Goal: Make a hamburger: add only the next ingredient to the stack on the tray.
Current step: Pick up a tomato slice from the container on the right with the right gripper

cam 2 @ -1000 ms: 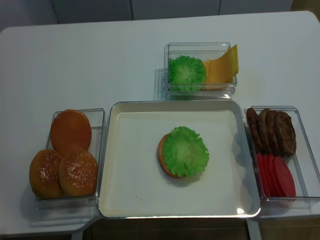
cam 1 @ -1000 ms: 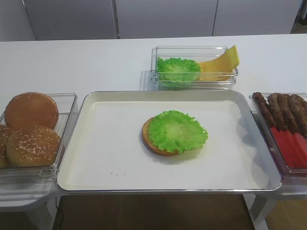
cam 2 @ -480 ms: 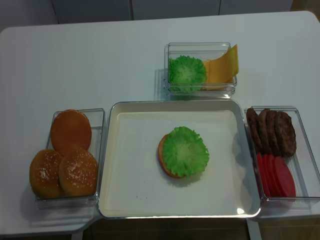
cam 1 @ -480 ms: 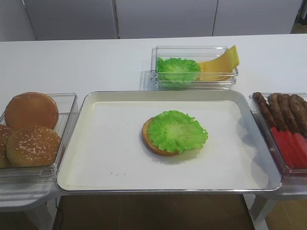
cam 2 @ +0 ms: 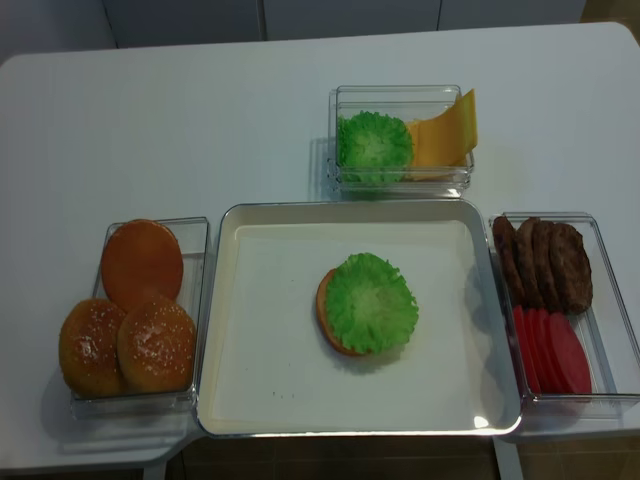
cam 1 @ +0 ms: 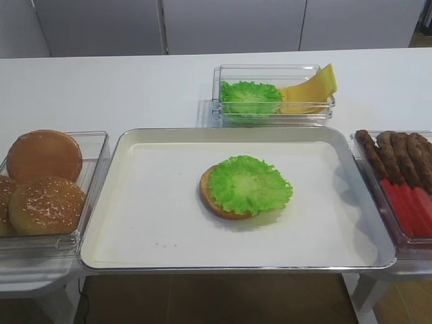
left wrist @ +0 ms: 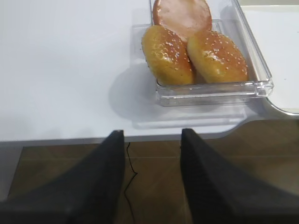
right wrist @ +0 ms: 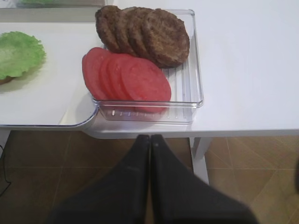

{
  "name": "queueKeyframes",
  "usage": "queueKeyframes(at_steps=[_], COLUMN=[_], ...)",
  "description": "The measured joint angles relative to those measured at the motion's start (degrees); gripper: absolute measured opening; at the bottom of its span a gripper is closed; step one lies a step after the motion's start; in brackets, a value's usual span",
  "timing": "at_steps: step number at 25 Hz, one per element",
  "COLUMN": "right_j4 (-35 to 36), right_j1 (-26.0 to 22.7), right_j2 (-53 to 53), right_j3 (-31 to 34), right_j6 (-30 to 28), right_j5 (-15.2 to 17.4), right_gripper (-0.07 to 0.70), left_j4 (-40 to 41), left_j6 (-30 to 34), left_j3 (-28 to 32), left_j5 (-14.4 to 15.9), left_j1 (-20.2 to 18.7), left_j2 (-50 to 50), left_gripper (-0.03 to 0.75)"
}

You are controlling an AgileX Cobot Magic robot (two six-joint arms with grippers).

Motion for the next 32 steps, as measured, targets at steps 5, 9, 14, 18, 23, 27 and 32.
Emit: queueKeyframes(at_steps=[5,9,14,18,23,27,32], right_j4=[0.0,0.1,0.1,0.2,1.2,1.5,3.3], right_j1=[0.0,0.0,0.0,0.0,0.0,0.0,0.0], right_j2=[0.0,0.0,0.0,0.0,0.2,6.1,18.0], right_j3=[0.0,0.0,0.0,0.0,-2.1,-5.6,-9.6], right_j6=[0.0,0.0,0.0,0.0,0.8,1.2,1.2], right_j5=[0.0,0.0,0.0,-0.2,-2.6,-2.9,-5.4], right_gripper=[-0.004,0.043,0.297,0.405,0.419,0.421,0.422], left_j4=[0.0,0.0,0.0,0.0,0.0,0.0,0.0], left_j6=[0.0,0.0,0.0,0.0,0.0,0.0,0.0], left_j3=[0.0,0.0,0.0,0.0,0.0,0.0,0.0], left_j5=[0.0,0.0,0.0,0.0,0.0,0.0,0.0], left_j1=[0.0,0.0,0.0,0.0,0.0,0.0,0.0], left_j2=[0.0,0.0,0.0,0.0,0.0,0.0,0.0], left_gripper=[0.299,0.299,0.299,0.299,0.299,0.299,0.299])
